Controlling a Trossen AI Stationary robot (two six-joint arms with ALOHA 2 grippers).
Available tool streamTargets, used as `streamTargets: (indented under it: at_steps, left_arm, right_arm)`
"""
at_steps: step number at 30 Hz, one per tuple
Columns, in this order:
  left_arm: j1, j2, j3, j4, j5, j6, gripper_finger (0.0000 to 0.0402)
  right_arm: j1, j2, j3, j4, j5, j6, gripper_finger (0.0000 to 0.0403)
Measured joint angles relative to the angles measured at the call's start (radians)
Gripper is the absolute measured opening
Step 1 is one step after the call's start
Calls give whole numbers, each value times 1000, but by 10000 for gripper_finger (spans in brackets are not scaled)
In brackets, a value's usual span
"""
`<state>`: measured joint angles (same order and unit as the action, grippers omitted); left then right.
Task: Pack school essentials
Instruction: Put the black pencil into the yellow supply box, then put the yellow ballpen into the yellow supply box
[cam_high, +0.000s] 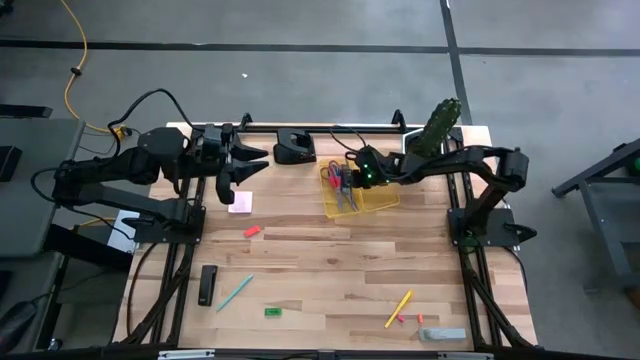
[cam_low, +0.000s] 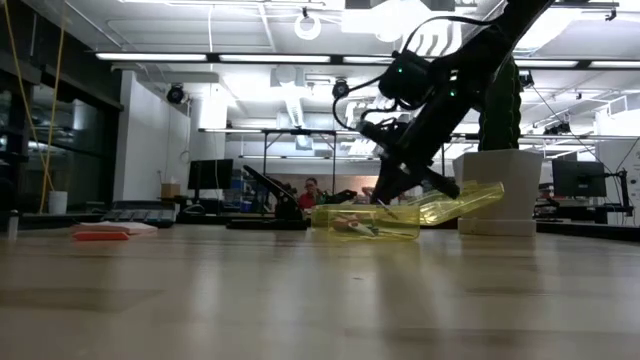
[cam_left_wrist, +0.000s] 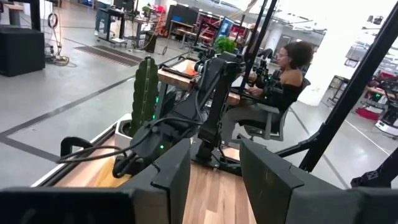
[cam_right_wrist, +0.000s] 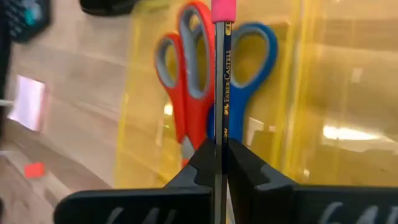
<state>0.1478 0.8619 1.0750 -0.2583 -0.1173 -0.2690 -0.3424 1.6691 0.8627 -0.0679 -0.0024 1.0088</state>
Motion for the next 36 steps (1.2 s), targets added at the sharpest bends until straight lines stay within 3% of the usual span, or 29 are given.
streamTargets:
  at_steps: [9, 23, 31, 36]
  left_arm:
    - [0, 0, 0, 0, 0, 3, 126]
    - [0, 0, 0, -7, 1, 9, 126]
    - [0, 0, 0, -8, 1, 10, 126]
    - [0, 0, 0, -12, 3, 77, 126]
  right_arm:
    - [1, 3, 0, -14, -17, -3, 13]
    - [-28, -22, 0, -22, -36, -44, 122]
    - [-68, -207, 0, -13, -36, -173, 157]
    - [-26, -400, 0, 189, -162, -362, 156]
